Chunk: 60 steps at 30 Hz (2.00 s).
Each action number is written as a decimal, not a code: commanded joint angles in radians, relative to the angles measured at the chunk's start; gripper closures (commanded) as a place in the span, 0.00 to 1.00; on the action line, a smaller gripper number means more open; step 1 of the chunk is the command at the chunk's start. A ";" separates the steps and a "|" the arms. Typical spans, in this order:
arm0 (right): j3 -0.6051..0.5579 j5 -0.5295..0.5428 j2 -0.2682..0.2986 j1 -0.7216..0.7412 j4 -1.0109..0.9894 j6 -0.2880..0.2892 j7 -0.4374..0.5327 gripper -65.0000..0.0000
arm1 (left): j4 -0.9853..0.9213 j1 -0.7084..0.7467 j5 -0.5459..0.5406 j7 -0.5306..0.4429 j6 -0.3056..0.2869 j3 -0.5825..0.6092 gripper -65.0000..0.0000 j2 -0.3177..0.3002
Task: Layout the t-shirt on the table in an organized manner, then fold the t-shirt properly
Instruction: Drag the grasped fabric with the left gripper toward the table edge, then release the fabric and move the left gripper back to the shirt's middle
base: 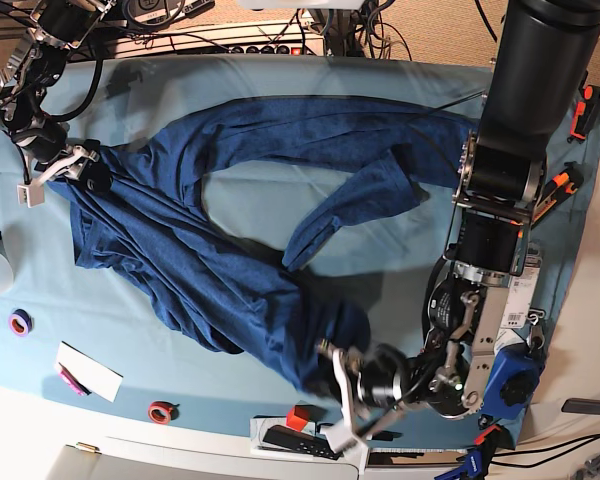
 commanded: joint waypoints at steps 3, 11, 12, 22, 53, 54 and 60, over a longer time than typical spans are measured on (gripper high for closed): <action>0.005 0.002 0.023 0.008 0.013 0.002 0.026 0.43 | 0.018 -0.044 -0.208 0.098 -0.033 -0.006 1.00 -0.018; 0.005 -0.005 0.023 0.008 0.013 0.002 0.041 0.43 | 0.018 -0.035 -0.593 0.321 -0.077 -0.006 1.00 -0.095; 0.005 -0.008 0.024 0.008 0.013 0.002 0.044 0.43 | 0.018 -0.035 -0.634 0.321 -0.080 -0.006 1.00 -0.109; 0.005 -0.079 0.026 0.008 0.013 0.002 0.085 0.43 | 0.020 0.036 -0.706 0.321 -0.119 -0.006 1.00 -0.293; 0.005 -0.074 0.025 0.009 0.013 0.002 0.088 0.43 | 0.022 0.215 -0.706 0.321 -0.119 -0.006 1.00 -0.381; 0.005 -0.071 0.026 0.008 0.013 0.002 0.091 0.43 | 0.022 0.204 -0.706 0.321 -0.119 -0.006 1.00 -0.376; 0.005 -0.071 0.023 0.008 0.013 0.002 0.103 0.43 | 0.023 0.126 -0.706 0.321 -0.119 -0.006 1.00 -0.237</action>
